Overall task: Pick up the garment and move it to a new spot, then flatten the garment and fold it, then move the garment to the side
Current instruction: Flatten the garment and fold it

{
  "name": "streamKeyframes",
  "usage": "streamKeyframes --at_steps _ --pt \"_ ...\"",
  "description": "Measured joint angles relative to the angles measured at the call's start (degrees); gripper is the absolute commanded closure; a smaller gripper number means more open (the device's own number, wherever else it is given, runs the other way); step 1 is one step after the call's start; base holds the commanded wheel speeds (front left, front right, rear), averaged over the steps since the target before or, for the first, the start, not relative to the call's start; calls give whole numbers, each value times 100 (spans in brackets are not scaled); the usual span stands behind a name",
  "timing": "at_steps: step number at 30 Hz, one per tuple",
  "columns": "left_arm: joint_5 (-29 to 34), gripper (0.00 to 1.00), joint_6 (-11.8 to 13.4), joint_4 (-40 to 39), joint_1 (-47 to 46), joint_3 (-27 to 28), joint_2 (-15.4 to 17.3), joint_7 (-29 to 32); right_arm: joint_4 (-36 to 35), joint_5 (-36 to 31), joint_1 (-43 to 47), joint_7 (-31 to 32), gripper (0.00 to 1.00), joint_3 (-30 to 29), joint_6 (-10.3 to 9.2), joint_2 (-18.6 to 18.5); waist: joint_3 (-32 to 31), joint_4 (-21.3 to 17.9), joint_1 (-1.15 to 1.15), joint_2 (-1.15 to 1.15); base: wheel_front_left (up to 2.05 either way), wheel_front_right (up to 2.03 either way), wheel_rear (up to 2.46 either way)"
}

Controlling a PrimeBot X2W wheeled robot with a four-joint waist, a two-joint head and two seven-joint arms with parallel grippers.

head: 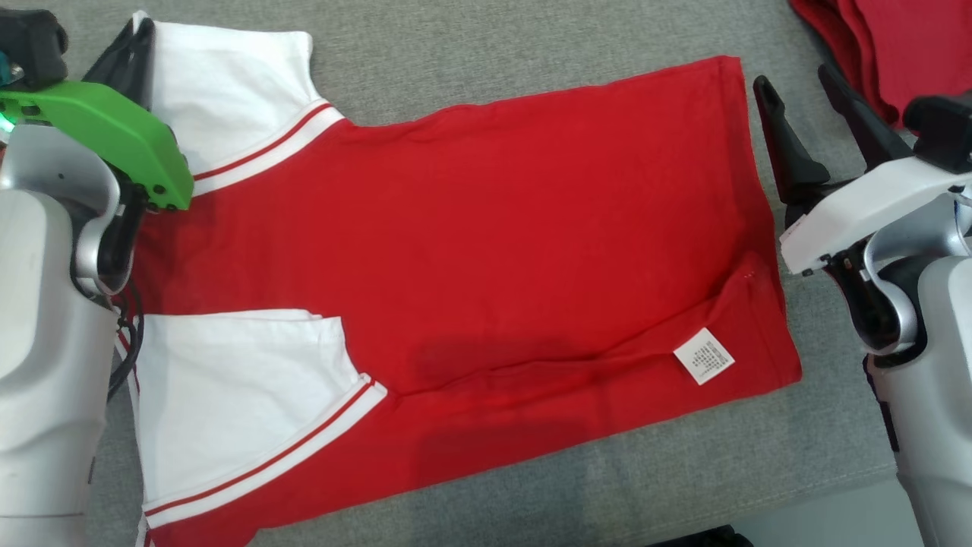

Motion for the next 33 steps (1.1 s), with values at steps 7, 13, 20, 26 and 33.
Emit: streamKeyframes --at_steps 7,13,20,26,33 --pt "-11 100 -44 -691 310 -204 -231 -331 670 -53 -445 727 0 155 1 -511 -126 407 -1 0 0 0 0" --pt "-16 100 -48 -1128 549 -357 -353 -431 1060 22 -593 1090 0 308 1 -765 -205 727 -1 0 0 0 0" --pt "-56 100 -41 -1327 723 -402 -388 -512 1322 98 -725 1177 67 490 1 -890 -324 911 -1 0 0 0 0" --pt "-122 100 -19 -1374 871 -366 -345 -563 1702 96 -848 1212 95 565 1 -964 -417 961 -1 0 0 0 0" --pt "-191 100 -8 -1530 1057 -286 -328 -858 2061 99 -963 899 100 557 4 -957 -545 986 -1 0 0 0 0"
